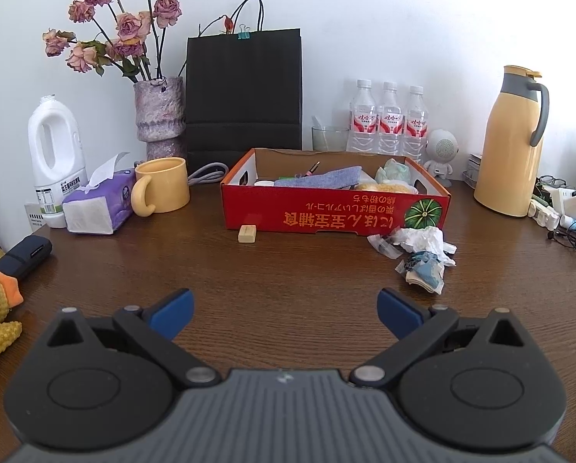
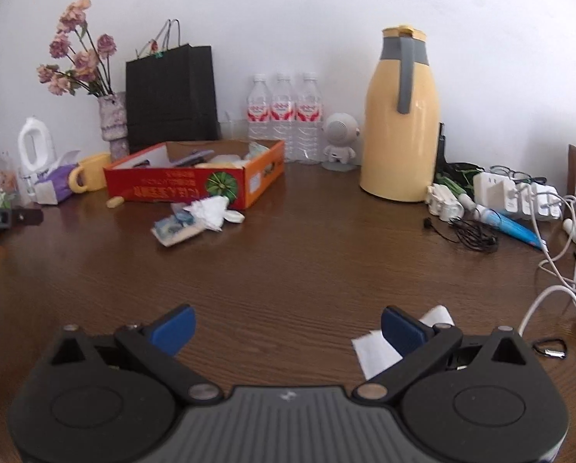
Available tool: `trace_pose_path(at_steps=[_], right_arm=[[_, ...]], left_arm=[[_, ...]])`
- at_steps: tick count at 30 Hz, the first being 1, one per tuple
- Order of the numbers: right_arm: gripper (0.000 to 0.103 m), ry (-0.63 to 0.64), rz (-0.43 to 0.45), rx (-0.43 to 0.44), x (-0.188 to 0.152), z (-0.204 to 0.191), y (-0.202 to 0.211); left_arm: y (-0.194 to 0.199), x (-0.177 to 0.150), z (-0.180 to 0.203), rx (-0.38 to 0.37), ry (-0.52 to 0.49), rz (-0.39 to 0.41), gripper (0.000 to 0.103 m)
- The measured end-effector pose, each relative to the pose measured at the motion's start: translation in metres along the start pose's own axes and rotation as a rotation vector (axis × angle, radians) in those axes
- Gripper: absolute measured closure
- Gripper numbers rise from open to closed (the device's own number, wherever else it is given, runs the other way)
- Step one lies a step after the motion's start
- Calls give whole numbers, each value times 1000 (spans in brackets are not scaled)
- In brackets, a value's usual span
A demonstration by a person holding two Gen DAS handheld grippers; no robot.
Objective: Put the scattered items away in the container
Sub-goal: 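Withdraw both tools from the box back over the desk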
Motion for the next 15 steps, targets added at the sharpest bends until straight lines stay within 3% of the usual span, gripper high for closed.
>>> trace_pose_path(at_steps=[6, 15], right_arm=[[0, 36, 30, 36, 29, -45, -3], [0, -37, 9, 34, 34, -84, -34]], left_arm=[[-5, 2, -15, -5, 24, -6, 0], [-23, 1, -36, -21, 47, -32, 0]])
Point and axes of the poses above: each gripper's, at about its wrist camera, not at the fingertips, and y roughly against the way its jaws point, z to its right, x to its top, the point moved 10 cm from there along -y, roughly the way its jaws point, and after that the axes turned 10 degrees about -z, right-handed, at the moved point
